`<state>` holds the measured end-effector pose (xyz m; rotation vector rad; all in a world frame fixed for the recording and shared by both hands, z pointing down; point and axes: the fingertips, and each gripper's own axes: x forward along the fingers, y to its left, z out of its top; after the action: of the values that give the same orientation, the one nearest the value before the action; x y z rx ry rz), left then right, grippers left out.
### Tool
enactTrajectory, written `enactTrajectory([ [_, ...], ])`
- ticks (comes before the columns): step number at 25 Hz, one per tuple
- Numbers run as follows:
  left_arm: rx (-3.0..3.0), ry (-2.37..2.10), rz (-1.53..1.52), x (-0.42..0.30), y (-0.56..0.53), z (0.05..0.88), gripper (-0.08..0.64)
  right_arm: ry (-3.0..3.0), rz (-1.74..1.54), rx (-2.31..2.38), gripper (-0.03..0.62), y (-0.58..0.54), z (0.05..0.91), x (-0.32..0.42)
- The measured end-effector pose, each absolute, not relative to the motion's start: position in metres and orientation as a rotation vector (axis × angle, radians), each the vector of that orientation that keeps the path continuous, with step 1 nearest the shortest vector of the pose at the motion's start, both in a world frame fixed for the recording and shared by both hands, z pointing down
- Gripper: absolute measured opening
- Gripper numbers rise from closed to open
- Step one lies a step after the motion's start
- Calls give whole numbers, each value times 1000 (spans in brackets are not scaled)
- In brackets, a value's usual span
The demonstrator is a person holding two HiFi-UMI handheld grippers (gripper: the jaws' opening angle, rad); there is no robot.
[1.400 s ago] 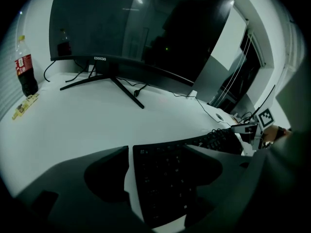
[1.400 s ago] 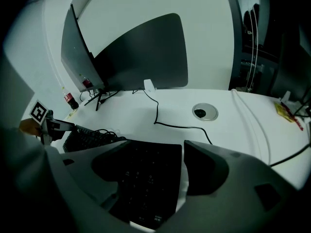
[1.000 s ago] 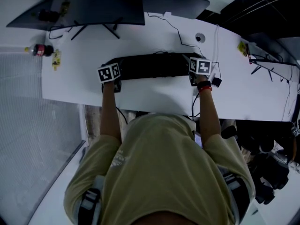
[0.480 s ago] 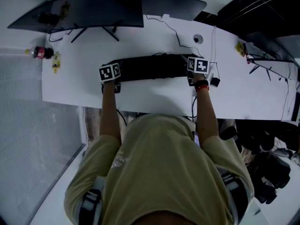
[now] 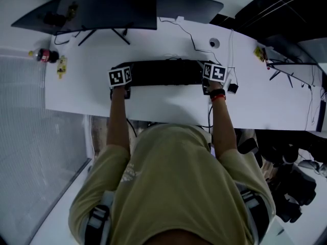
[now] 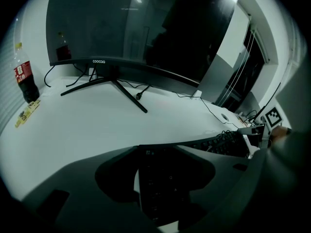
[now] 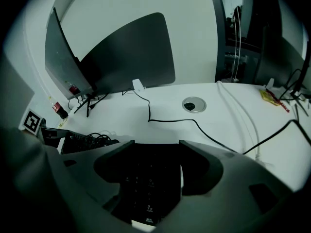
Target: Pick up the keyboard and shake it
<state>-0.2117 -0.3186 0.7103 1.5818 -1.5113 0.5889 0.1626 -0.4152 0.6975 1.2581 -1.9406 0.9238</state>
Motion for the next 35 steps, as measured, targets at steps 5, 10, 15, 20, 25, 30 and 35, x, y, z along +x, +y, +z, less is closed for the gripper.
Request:
enactTrajectory([
  [5,1596,-1513,575,-212,-312,704,224,-1967,886,1267,295,-412,685,161],
  [10,1620,-1524,569,-213,-308,697,224,-1977,872,1292,293,-405,676,162],
  [15,1641,-1539,574,-212,-304,690,224,-1992,853,1312,293,-397,668,163],
  [20,1673,-1557,579,-211,-300,679,224,-2012,832,1331,291,-388,656,166],
  [25,1707,-1578,581,-212,-294,670,224,-2021,812,1356,291,-377,646,167],
  [30,1738,-1606,569,-211,-288,661,223,-2035,789,1379,290,-365,635,169],
  [35,1765,-1647,550,-210,-278,654,222,-2056,760,1394,290,-354,627,169],
])
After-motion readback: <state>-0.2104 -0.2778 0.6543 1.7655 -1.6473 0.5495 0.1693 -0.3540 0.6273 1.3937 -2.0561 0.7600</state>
